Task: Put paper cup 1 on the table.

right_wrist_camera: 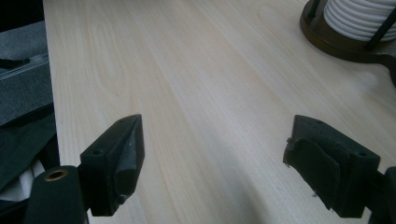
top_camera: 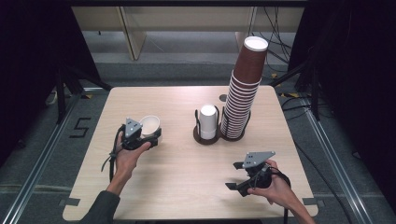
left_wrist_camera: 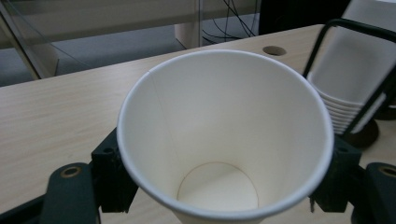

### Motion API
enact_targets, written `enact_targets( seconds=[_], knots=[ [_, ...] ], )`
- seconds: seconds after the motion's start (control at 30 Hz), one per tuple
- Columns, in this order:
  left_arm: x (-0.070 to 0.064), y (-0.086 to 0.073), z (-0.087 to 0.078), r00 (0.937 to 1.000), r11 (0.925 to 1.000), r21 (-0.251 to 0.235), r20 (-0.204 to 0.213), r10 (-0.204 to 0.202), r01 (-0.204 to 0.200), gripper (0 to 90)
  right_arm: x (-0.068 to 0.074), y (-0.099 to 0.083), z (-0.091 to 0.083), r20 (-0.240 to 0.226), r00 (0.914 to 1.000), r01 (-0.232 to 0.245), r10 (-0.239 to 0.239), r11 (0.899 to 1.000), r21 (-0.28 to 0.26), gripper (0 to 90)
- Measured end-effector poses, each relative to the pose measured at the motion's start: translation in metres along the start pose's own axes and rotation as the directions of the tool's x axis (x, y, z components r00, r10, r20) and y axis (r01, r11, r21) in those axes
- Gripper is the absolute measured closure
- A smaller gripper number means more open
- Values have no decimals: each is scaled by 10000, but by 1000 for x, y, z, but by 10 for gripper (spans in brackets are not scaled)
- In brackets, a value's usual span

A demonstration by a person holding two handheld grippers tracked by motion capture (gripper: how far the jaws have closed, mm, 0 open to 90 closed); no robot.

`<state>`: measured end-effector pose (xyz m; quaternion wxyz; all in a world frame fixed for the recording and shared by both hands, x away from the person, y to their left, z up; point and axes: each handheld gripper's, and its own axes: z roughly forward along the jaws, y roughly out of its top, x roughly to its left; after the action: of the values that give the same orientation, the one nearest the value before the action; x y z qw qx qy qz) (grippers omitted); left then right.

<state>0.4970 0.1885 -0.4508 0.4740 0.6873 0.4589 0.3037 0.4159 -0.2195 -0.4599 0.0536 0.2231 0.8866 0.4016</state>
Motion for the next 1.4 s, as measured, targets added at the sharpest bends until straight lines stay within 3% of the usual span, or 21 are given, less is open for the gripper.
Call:
enact_targets(
  seconds=[0.13,0.27,0.33,0.47,0.53,0.63,0.93,1.07,1.23,1.33,1.4],
  knots=[
    [10,6,17,9993,9998,175,-361,101,-94,246,0,-1,1,-128,9999,94,-93,10000,15,197],
    [20,8,32,9981,9999,124,-605,-103,111,246,0,-1,1,-80,9998,187,-187,9998,30,197],
    [26,7,41,9963,9997,254,-855,34,-12,246,0,-1,1,-112,9998,175,-175,9998,49,197],
    [33,5,48,9928,9987,500,-1188,174,-115,246,0,-1,1,-93,9997,219,-219,9998,13,197],
    [38,3,53,9926,9994,348,-1215,-39,81,245,-1,-1,1,-98,9997,238,-238,9997,34,196],
    [42,-1,59,9906,9987,509,-1369,54,16,243,0,-1,1,-133,9997,202,-201,9998,62,197],
    [37,-8,70,9907,9980,629,-1363,14,72,240,0,-1,3,-151,9996,227,-225,9997,132,196],
    [34,-11,75,9925,9975,703,-1218,136,-50,236,1,-2,3,-203,9997,108,-105,9998,156,196],
    [33,-14,77,9902,9973,695,-1357,320,-227,217,1,-2,2,-209,9997,138,-135,9998,126,196],
    [33,-16,78,9923,9967,803,-1235,21,79,131,0,-2,2,-234,9996,126,-124,9999,109,196],
    [35,-17,76,9937,9967,808,-1118,12,79,147,-1,-2,2,-196,9996,183,-180,9998,108,193]
  ],
)
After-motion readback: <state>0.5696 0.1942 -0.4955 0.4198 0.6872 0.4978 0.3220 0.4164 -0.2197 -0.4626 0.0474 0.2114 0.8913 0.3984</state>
